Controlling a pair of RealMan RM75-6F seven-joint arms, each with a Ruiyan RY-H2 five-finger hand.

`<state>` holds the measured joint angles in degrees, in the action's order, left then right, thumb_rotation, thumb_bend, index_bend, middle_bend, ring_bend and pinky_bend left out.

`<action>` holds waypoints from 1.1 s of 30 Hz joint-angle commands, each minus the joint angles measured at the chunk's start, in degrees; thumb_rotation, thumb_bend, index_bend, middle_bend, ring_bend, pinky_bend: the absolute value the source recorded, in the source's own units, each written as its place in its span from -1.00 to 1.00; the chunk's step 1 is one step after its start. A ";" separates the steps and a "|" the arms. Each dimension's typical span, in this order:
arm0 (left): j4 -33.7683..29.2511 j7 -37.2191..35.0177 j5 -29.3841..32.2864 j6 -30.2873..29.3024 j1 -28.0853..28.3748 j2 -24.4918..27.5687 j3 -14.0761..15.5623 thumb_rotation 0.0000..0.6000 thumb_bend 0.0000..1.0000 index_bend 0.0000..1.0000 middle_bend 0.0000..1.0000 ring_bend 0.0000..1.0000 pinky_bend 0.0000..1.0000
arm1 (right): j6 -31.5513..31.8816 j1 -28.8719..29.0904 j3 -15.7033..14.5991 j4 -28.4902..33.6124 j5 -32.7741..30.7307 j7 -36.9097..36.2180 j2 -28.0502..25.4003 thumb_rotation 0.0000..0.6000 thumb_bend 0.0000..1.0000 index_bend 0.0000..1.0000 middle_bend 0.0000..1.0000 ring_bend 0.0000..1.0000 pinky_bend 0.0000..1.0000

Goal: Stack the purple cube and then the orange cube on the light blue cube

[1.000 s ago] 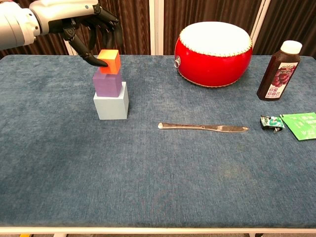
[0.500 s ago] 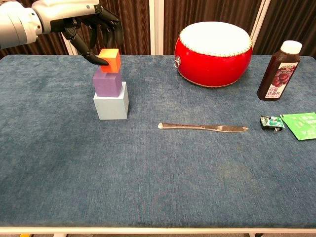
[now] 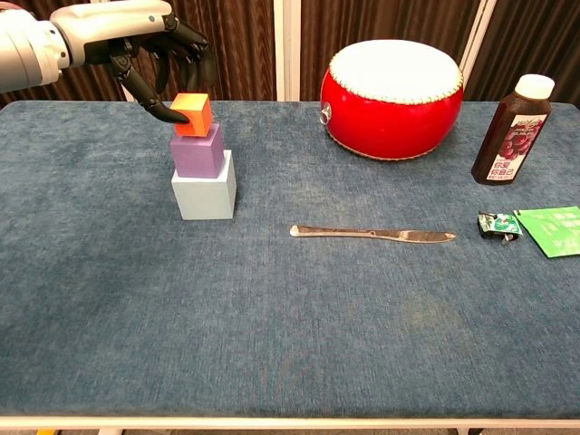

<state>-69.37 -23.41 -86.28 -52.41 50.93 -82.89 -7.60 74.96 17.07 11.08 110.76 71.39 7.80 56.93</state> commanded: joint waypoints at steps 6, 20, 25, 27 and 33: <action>0.97 -1.48 -0.30 -0.39 -0.20 -0.12 0.76 1.00 -0.52 0.00 0.29 -0.05 0.14 | 0.23 -0.04 -0.26 0.17 0.30 0.80 0.32 1.00 -0.57 -1.00 -0.99 -1.00 -1.00; 2.27 -2.39 -0.37 -0.37 0.32 -1.31 1.12 1.00 -0.53 0.00 0.29 -0.05 0.14 | 0.12 -0.03 -0.28 0.17 0.09 0.77 0.23 1.00 -0.57 -1.00 -0.99 -1.00 -1.00; 3.39 -2.76 -0.63 -0.27 0.48 -1.95 1.53 1.00 -0.53 0.00 0.29 -0.05 0.14 | 0.07 0.05 -0.24 0.14 0.01 0.86 0.28 1.00 -0.57 -1.00 -0.99 -1.00 -1.00; 3.68 -2.99 -0.62 -0.21 0.58 -2.06 1.52 1.00 -0.53 0.00 0.29 -0.05 0.14 | 0.03 0.08 -0.24 0.12 -0.06 0.93 0.31 1.00 -0.57 -1.00 -0.99 -1.00 -1.00; 4.25 -3.38 -0.62 -0.61 0.44 -2.11 1.68 1.00 -0.53 0.00 0.28 -0.05 0.13 | -0.12 0.22 -0.21 0.13 -0.33 1.28 0.45 1.00 -0.57 -1.00 -0.99 -1.00 -1.00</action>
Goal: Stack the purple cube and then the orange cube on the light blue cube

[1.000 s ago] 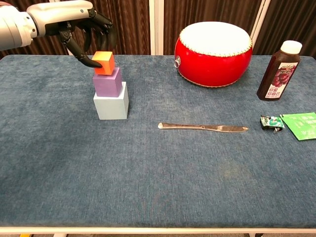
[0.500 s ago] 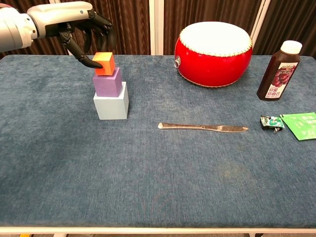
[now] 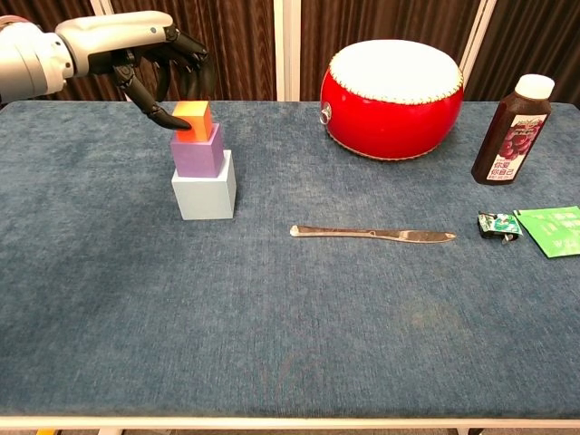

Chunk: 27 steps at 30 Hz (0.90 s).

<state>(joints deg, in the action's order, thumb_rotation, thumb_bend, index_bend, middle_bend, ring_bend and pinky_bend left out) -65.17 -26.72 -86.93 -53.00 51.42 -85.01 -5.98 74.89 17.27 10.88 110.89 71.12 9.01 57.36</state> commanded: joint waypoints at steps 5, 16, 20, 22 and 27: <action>-0.31 -0.69 -0.28 -0.16 -0.29 0.36 0.61 1.00 -0.67 -0.09 0.12 -0.13 0.07 | -0.17 0.14 0.02 0.07 -0.25 0.28 0.07 1.00 -0.57 -1.00 -0.99 -1.00 -1.00; -1.42 -0.94 -0.43 -0.07 -0.05 1.75 0.66 1.00 -0.89 -0.44 -0.27 -0.41 -0.15 | -0.65 0.40 0.13 0.20 -0.84 0.33 -0.07 1.00 -0.57 -1.00 -0.99 -1.00 -1.00; -4.15 2.79 1.03 -0.30 -0.97 4.38 0.33 1.00 -0.90 -0.45 -0.29 -0.42 -0.17 | -0.63 0.30 0.10 0.35 -0.63 -0.14 -0.36 1.00 -0.57 -1.00 -0.99 -1.00 -1.00; -5.51 6.92 2.61 -1.45 -2.27 5.59 -0.05 1.00 -0.90 -0.45 -0.30 -0.42 -0.18 | -0.41 0.11 0.11 0.45 -0.35 -0.64 -0.60 1.00 -0.57 -1.00 -0.99 -1.00 -1.00; -9.27 25.00 10.69 -7.83 -8.70 7.71 -1.18 1.00 -0.74 -0.41 -0.31 -0.42 -0.18 | 0.30 -0.55 -0.10 0.77 1.21 -2.44 -1.39 1.00 -0.57 -1.00 -0.99 -1.00 -1.00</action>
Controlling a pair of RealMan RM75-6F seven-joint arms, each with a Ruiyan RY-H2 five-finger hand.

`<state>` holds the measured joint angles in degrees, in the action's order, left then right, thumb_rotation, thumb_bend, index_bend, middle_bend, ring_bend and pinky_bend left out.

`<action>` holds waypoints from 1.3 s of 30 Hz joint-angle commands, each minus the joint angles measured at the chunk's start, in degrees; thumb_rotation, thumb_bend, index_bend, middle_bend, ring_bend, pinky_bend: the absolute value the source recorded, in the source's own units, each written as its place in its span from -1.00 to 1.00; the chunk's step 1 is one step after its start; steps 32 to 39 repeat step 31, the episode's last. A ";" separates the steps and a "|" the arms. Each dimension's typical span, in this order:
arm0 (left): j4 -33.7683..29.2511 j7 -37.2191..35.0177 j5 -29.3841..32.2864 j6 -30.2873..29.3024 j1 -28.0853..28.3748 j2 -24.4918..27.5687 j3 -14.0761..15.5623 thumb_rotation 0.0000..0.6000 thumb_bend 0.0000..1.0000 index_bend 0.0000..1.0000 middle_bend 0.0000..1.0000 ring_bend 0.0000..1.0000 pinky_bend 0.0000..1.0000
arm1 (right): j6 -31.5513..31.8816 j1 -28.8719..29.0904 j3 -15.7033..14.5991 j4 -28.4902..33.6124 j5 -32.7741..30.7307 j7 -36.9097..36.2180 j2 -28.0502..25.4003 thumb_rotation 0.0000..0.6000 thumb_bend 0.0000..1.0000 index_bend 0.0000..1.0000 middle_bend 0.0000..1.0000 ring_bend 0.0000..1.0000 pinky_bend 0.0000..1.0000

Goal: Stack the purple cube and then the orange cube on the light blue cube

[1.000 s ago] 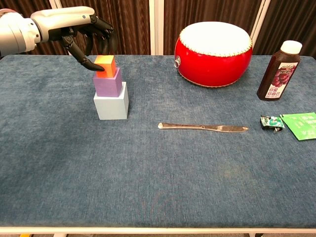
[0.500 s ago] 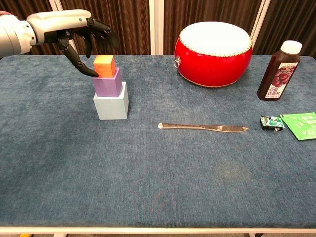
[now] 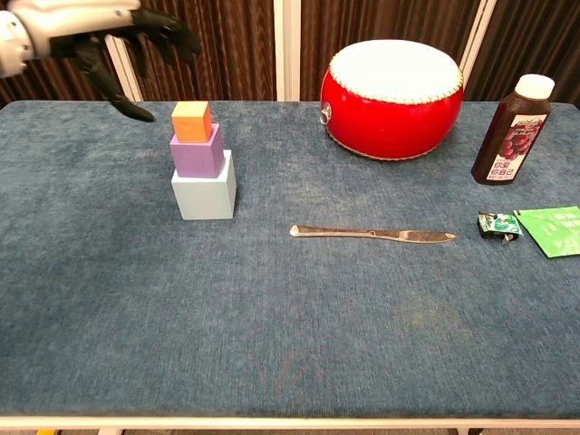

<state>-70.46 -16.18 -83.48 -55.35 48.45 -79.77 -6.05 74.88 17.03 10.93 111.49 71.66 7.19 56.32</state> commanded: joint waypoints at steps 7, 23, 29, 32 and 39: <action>-11.41 25.53 15.99 -13.86 -15.24 4.20 0.03 1.00 -0.69 -0.40 -0.34 -0.47 -0.22 | 0.49 -0.76 -0.74 0.29 2.67 -2.03 -0.86 1.00 -0.57 -1.00 -0.99 -1.00 -1.00; -15.94 36.10 4.11 -35.24 -30.78 -2.78 8.39 1.00 -0.82 -0.60 -0.56 -0.62 -0.40 | 0.25 -0.85 -1.73 0.49 5.09 -2.22 -0.72 1.00 -0.57 -1.00 -0.99 -1.00 -1.00; -17.63 38.00 1.81 -36.13 -32.26 -2.13 8.31 1.00 -0.81 -0.62 -0.57 -0.63 -0.44 | 0.78 -1.14 -2.12 0.68 6.05 -1.70 -0.57 1.00 -0.57 -1.00 -0.99 -1.00 -1.00; -18.04 37.99 1.72 -35.92 -32.51 -1.88 7.77 1.00 -0.81 -0.63 -0.57 -0.63 -0.44 | 0.91 -1.20 -2.19 0.74 6.26 -1.60 -0.52 1.00 -0.57 -1.00 -0.99 -1.00 -1.00; -18.04 37.99 1.72 -35.92 -32.51 -1.88 7.77 1.00 -0.81 -0.63 -0.57 -0.63 -0.44 | 0.91 -1.20 -2.19 0.74 6.26 -1.60 -0.52 1.00 -0.57 -1.00 -0.99 -1.00 -1.00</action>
